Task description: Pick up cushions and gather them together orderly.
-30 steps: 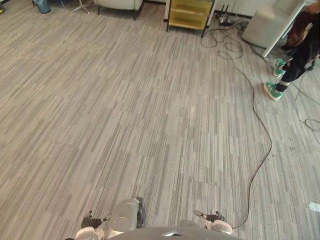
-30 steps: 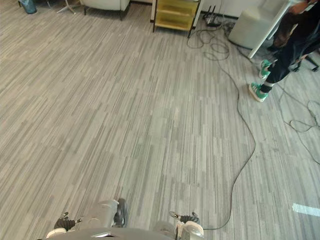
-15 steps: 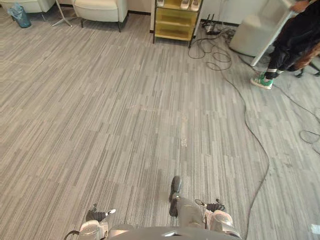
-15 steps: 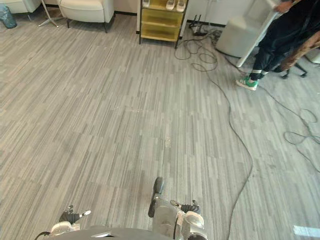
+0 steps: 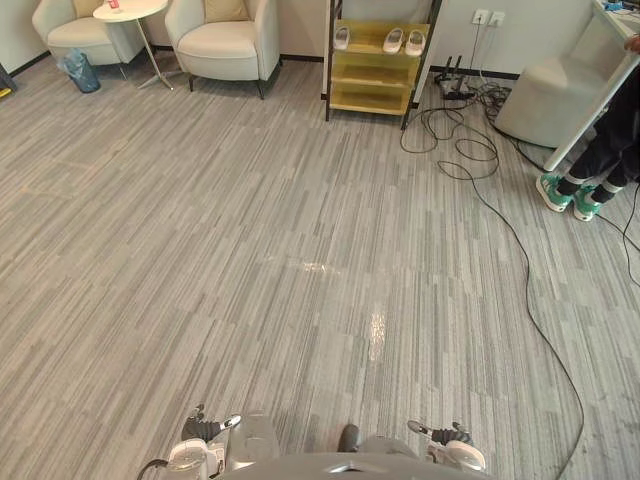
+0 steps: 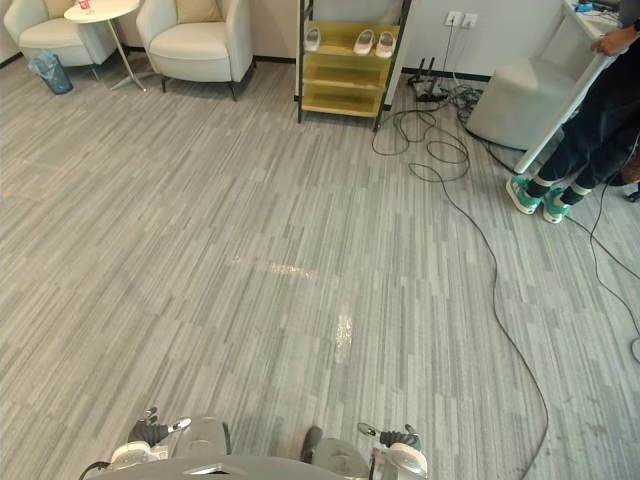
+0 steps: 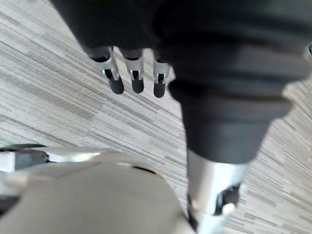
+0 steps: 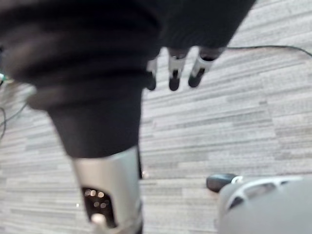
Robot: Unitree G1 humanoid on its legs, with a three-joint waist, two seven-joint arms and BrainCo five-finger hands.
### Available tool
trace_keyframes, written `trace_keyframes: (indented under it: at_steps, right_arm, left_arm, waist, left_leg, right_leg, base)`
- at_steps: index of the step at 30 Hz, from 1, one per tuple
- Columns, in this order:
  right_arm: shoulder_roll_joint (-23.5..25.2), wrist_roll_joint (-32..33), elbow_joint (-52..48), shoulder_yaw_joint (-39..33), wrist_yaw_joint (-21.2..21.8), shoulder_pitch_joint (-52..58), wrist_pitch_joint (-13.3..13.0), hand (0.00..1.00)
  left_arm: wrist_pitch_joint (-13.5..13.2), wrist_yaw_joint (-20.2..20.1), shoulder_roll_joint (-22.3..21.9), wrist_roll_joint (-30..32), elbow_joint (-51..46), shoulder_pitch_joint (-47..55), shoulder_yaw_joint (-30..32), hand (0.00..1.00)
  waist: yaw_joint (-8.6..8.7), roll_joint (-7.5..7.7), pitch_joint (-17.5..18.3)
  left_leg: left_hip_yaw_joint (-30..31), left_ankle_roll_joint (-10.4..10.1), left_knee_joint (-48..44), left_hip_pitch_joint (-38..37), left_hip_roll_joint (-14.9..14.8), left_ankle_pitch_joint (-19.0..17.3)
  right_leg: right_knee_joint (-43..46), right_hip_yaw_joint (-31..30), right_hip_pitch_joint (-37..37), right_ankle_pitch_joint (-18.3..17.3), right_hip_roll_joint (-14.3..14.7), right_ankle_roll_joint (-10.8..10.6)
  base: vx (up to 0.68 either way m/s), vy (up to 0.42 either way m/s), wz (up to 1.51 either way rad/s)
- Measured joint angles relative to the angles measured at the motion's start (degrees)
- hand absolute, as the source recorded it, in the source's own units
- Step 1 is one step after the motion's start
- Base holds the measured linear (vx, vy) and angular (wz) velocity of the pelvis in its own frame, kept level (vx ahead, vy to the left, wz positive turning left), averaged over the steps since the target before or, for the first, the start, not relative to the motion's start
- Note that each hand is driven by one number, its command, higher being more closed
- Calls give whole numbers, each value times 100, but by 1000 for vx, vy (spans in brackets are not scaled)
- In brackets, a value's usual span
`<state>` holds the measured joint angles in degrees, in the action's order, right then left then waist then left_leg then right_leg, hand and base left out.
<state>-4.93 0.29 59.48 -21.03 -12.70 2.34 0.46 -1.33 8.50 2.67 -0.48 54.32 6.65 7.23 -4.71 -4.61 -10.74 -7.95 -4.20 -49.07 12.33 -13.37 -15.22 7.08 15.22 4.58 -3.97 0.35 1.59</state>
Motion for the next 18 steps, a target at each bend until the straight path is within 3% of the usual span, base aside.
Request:
trace_keyframes:
  at_steps: [1, 2, 3, 4, 6, 7, 14, 18]
  right_arm:
    - [5, 0, 2, -4, -1, -19, 2, 0]
    - [20, 3, 6, -17, -7, -25, 0, 0]
    - [-2, 3, -2, -31, -8, -20, -12, 0]
    - [21, 6, 1, -46, -9, -42, -19, 0]
    - [212, 5, -3, -35, -8, -44, -22, 0]
    - [250, 2, -4, -40, -5, -44, -22, 0]
    - [368, -61, -2, -41, 1, -24, -21, 0]
    - [370, -59, 0, -35, 2, -24, -18, 0]
  left_arm:
    - [2, 6, 14, 1, -15, -8, -54, 0]
    - [11, 10, 27, 3, -16, -3, -126, 0]
    - [12, 12, -2, 2, 12, 2, -199, 0]
    - [15, 9, 22, 2, 50, -30, -212, 0]
    - [5, 5, 219, 4, 41, -57, -284, 0]
    - [16, 4, 251, 3, 67, -81, -282, 0]
    - [18, -9, 284, 7, 282, -20, -302, 0]
    - [18, -16, 305, 7, 324, -22, -324, 0]
  waist:
    - [-15, 13, -10]
    - [-9, 8, -10]
    - [5, -71, -1]
    - [-15, 0, -14]
    - [20, 288, -24]
    - [-25, 347, -52]
    - [-25, 416, 56]
    - [-24, 448, 79]
  left_leg:
    - [10, -47, 571, -23, 125, -21]
    - [58, -148, 1845, -85, 365, 144]
    - [177, -3, 2681, -166, 499, 964]
    - [104, 41, 2765, -248, 584, 939]
    - [10, 168, 3159, -435, 955, 1033]
    - [-14, 264, 3151, -466, 1041, 980]
    - [-19, 434, 3582, -957, 1309, 1001]
    - [1, 417, 4129, -1147, 1445, 1346]
  right_leg:
    - [-39, -38, 68, 2, -56, -26]
    - [-102, -81, 153, -22, -141, -171]
    - [-129, -170, 168, -85, -136, -352]
    - [-149, -251, 181, -85, -194, -401]
    - [-263, -329, 222, -136, -518, -491]
    - [-263, -358, 248, -137, -601, -491]
    - [-304, -379, 549, -135, -796, -486]
    - [-401, -379, 547, -221, -869, -618]
  base:
    - [306, 178, -26]
    - [251, 220, -28]
    - [230, 206, -29]
    - [211, 187, -11]
    - [217, 156, 7]
    - [200, 156, 6]
    - [88, 61, 4]
    - [-37, -48, 1]
